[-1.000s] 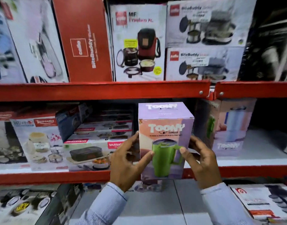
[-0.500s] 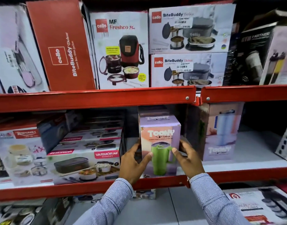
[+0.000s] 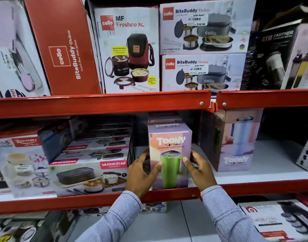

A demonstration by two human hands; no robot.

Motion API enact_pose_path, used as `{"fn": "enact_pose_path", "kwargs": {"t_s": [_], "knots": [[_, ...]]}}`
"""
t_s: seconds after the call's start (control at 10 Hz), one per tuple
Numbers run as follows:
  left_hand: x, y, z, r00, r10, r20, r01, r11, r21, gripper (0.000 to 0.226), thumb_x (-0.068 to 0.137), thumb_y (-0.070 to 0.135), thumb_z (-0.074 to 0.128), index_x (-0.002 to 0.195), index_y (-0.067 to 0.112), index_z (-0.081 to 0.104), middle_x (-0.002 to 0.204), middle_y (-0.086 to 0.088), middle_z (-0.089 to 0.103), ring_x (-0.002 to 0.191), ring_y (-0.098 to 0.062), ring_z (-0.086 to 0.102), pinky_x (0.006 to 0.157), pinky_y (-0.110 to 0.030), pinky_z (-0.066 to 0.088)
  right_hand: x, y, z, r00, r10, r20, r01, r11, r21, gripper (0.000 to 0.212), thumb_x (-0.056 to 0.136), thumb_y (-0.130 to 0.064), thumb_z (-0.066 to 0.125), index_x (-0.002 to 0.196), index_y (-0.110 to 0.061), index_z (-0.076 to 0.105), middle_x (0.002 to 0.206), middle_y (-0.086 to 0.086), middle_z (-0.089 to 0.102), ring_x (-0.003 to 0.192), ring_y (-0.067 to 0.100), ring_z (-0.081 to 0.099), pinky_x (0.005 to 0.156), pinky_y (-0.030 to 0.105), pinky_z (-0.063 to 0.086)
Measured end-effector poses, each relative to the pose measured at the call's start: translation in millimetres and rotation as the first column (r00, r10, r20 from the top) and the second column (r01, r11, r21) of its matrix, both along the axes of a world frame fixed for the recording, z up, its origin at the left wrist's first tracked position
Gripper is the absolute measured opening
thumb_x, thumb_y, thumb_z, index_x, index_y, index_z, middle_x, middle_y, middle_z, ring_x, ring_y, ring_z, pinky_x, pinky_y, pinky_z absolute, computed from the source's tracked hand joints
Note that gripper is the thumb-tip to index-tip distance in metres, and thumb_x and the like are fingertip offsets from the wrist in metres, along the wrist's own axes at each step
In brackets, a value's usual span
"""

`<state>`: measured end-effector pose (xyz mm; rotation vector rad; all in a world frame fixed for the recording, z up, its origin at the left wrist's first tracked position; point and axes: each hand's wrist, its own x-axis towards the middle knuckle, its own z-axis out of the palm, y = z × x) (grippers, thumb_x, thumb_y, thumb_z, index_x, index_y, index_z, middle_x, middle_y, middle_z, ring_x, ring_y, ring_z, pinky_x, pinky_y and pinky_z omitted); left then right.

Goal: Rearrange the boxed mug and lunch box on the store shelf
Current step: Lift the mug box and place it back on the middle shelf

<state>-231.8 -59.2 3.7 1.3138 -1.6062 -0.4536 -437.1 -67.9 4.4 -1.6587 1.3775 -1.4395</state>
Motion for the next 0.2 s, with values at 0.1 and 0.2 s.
{"fn": "enact_pose_path", "kwargs": {"t_s": [0.1,0.2], "knots": [[4.3,-4.8,-6.6,1.0,0.007,0.015,-0.007,1.0,0.009,0.059,0.085,0.052,0.07,0.137,0.027,0.057,0.124,0.006,0.073,0.109,-0.009,0.069,0.098,-0.029,0.058,0.3,-0.6,-0.8,1.0,-0.003,-0.01,0.003,1.0,-0.003,0.043,0.095,-0.022,0.058,0.137,-0.021,0.051,0.126,-0.001,0.066,0.116,0.019,0.064,0.1,0.032,0.05],[5.2,-1.9,-6.2,0.999,0.029,0.04,-0.029,1.0,0.01,0.073,0.082,0.062,0.068,0.144,0.027,0.051,0.135,0.003,0.068,0.12,-0.015,0.064,0.107,-0.041,0.054,3.6,4.7,0.3,1.0,-0.013,-0.016,0.013,1.0,0.004,0.048,0.094,-0.027,0.059,0.141,-0.023,0.047,0.134,-0.001,0.062,0.125,0.021,0.059,0.103,0.034,0.047]]}}
